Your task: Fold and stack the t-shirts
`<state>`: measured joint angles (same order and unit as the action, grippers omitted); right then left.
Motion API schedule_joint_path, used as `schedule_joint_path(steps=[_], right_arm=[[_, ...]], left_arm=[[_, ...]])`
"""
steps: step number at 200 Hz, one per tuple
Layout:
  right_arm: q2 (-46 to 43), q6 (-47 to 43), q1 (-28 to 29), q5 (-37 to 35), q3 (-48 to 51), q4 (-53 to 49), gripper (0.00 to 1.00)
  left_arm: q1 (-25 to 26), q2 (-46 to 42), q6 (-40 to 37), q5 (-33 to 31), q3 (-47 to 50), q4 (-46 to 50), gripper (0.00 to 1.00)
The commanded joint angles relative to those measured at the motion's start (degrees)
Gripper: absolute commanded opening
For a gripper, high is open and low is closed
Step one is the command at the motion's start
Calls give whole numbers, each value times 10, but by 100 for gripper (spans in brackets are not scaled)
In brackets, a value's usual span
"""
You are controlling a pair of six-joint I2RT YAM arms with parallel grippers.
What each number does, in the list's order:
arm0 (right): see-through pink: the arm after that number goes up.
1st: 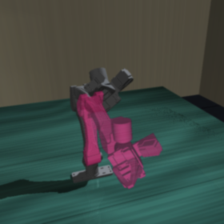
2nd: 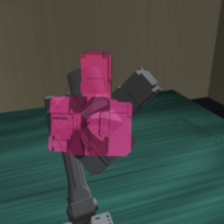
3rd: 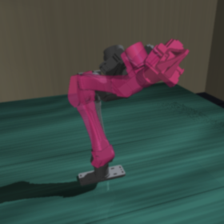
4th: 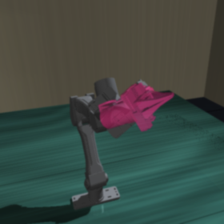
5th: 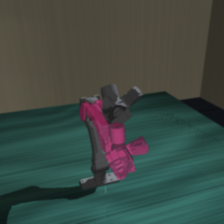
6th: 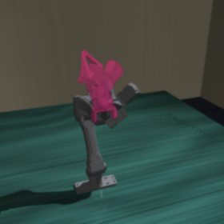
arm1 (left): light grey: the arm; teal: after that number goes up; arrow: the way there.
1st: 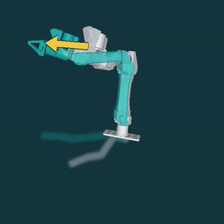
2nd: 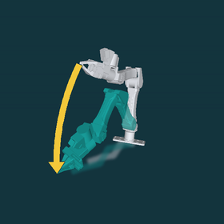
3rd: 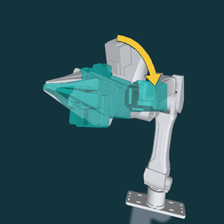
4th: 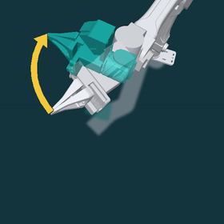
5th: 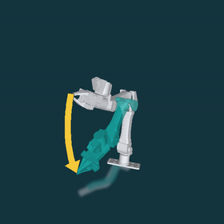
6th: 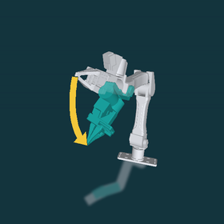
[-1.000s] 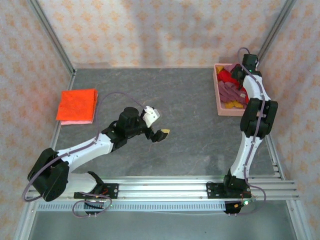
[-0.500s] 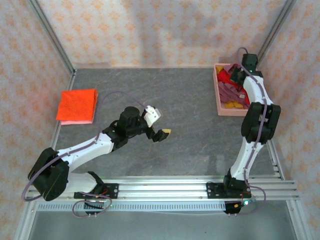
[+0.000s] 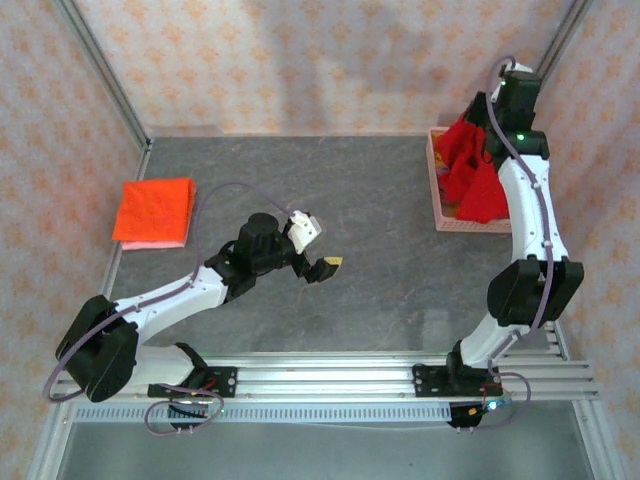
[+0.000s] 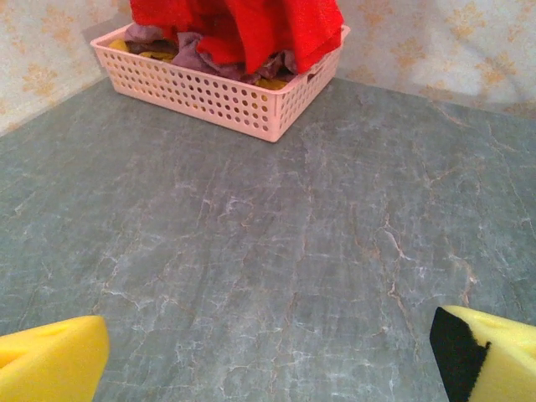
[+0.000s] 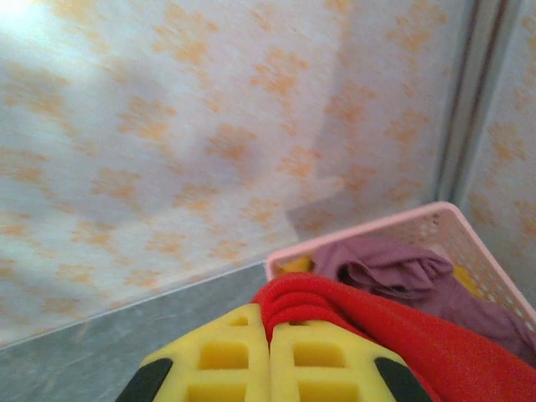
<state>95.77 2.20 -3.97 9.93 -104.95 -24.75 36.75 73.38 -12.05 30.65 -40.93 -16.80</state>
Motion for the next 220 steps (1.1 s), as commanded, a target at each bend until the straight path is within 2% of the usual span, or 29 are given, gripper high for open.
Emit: schedule_joint_path(steps=[1,39,77,110,141,163,179,186,192,207,220], right_arm=[[-40,10,10,77,-58,-14,0],[-56,20,46,168,-122,-56,0],[-42,14,124,234,-185,-88,0],[10,23,180,295,-278,-119,0],[77,46,206,346,-376,-141,0],[109,50,205,349,-389,-146,0],[127,29,199,317,-367,-170,0],[132,26,192,300,-344,-176,7],[135,29,185,288,-320,-176,16],[138,51,160,257,-244,-160,55],[135,65,141,222,-174,-142,69]], left_arm=[[4,-9,1,-15,10,-36,100],[4,-17,2,-55,22,-47,100],[-3,-45,18,-138,45,-44,100],[-34,-87,46,-151,78,-43,100],[-55,-139,55,-171,108,-23,100],[-65,-176,58,-195,126,-3,100],[-70,-203,59,-212,141,9,100],[-72,-215,60,-219,147,14,100],[-74,-225,60,-225,152,17,100],[-80,-244,62,-239,162,28,100],[-86,-253,67,-251,167,36,100]])
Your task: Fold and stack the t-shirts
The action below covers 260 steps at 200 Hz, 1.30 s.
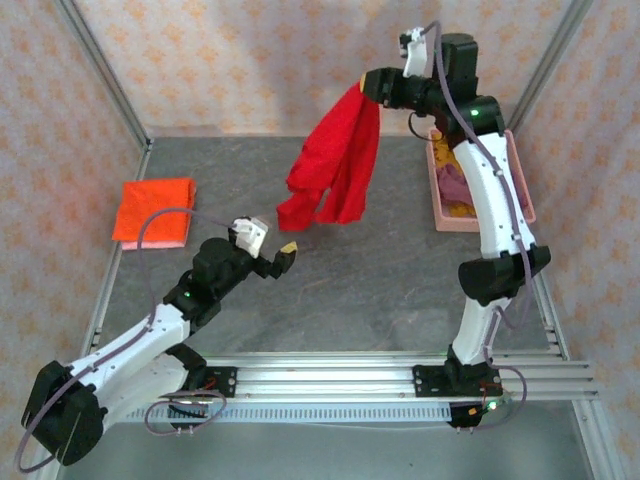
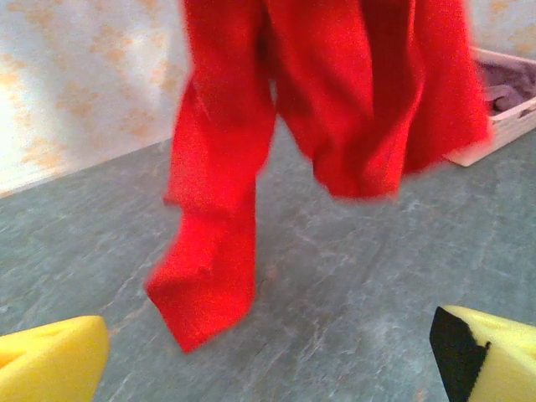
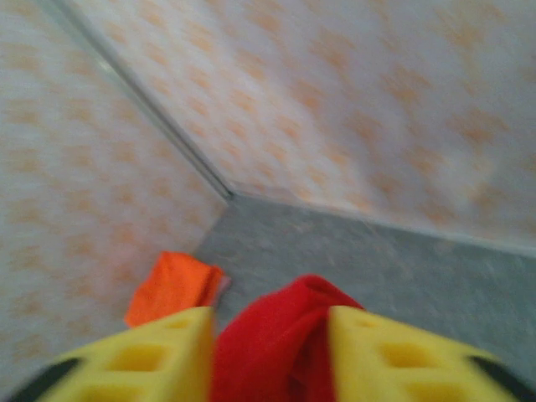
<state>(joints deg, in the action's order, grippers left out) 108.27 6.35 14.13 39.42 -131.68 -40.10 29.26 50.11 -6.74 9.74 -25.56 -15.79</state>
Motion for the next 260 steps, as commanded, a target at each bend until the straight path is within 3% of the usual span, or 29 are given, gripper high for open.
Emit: schedule_joint_path(steps=[1,26,42,61,104,148,181,200,223,260], right_arm=[[10,24,-41,-76,98,14,70],[-36,27,-57,-174,252,87,84],[-59,31,-66,-230,342,140,83],[-44,31,-80,-228,391,154,80],[47,46,-100,-199,393,145,78],[106,55,-128,-230,354,128,78],[108,36,-137,-282,348,117,77],[96,31,-136,-242,348,114,77],[65,11,-108,-182,370,128,79],[-2,-21,-23,-181,429,182,81]], left_arm=[[-12,-21,15,-44,14,26,100],[-26,-18,47,-77,17,22,100],[-34,1,80,-108,15,8,100],[-47,48,136,-155,-1,6,100],[-58,136,254,-210,-30,-4,100],[-64,206,389,-259,-79,70,100],[-64,227,404,-246,-83,60,100],[-66,246,405,-238,-95,60,100],[-75,281,449,-227,-115,65,100],[-91,361,552,-202,-172,94,100]])
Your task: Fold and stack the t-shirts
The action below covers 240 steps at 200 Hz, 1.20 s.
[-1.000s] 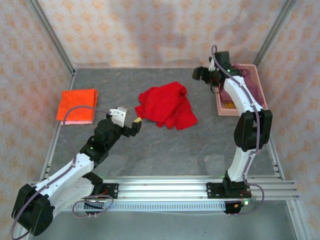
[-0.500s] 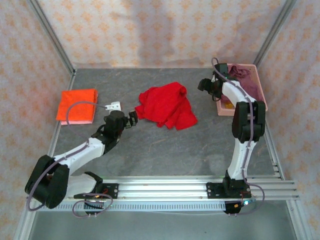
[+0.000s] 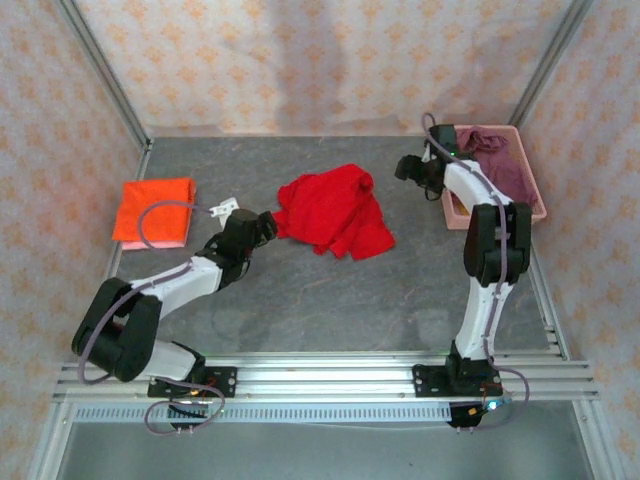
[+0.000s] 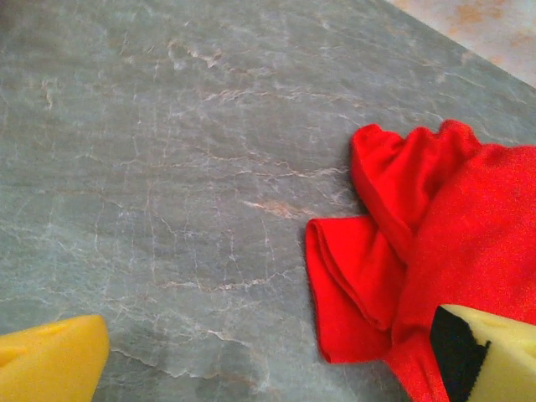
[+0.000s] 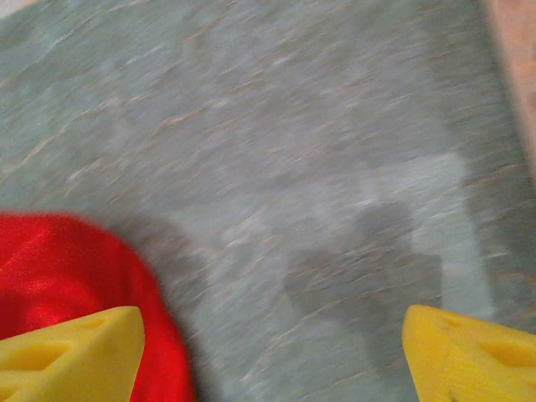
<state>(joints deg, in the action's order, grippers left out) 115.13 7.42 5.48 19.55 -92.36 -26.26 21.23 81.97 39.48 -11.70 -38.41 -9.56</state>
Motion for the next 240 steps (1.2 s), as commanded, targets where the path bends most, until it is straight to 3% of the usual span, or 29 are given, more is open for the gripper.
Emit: schedule_joint_path(steps=[1,73,137,152,162,191,240], right_arm=[[-72,-32,66,18,38,46,81],[-77,-64,256,-8,103,142,81],[35,-83,353,-33,45,150,80],[62,-90,362,-38,23,139,72],[73,-92,363,-43,10,127,61],[34,-93,361,-96,33,139,1],[-145,-74,319,-126,169,217,0]], left_arm=[[-11,45,92,13,-45,32,100],[-24,155,217,48,-120,27,91],[-83,98,248,45,-52,53,92],[-87,82,243,42,-42,63,92],[-87,74,242,39,-35,66,93],[-87,63,225,35,-34,79,93],[-86,78,202,48,-56,81,93]])
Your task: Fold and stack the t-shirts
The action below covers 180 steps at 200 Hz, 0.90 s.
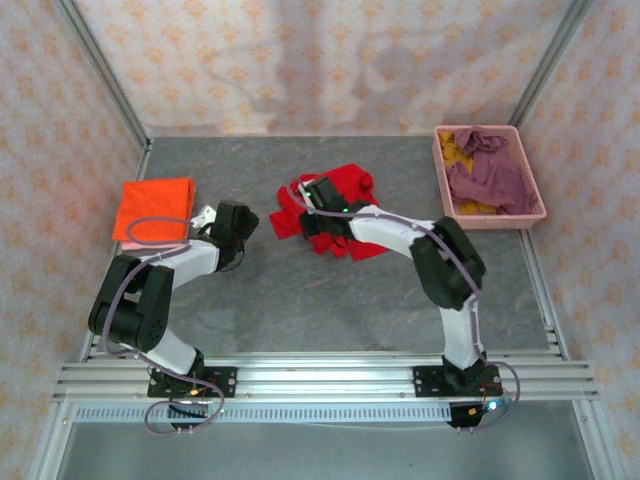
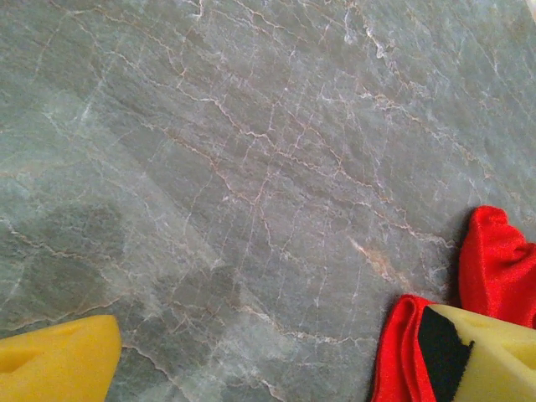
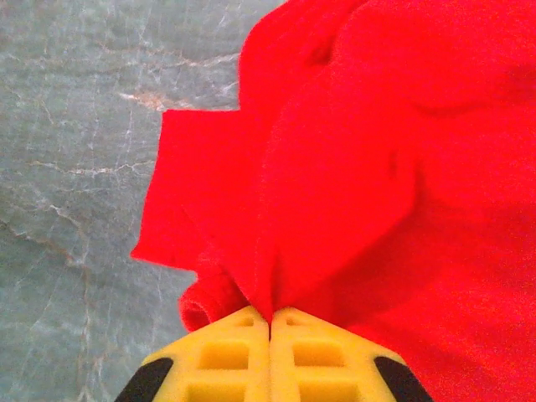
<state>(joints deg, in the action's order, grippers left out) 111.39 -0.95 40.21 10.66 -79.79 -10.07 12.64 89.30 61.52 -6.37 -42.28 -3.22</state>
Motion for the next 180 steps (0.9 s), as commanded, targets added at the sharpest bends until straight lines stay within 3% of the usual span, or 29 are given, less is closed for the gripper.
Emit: schedule_joint_path(steps=[1,68,127,157,180], right_arm=[[-111,10,-30,-37,46,56,0],[-298,33,-164,-16,102,15,0],[-321,52,-222,-31,107,-7,0],[-325,98,-266,-13,116,-12,0],[-327,111,-282,9,124,-14,0]], left_arm=[[-1,6,-19,-4,-18,17,93],[34,18,-7,11,-43,0,95],[108,64,74,23,-95,-21,100],[133,116,129,34,-128,-43,97],[137,156,168,38,-172,-26,86]])
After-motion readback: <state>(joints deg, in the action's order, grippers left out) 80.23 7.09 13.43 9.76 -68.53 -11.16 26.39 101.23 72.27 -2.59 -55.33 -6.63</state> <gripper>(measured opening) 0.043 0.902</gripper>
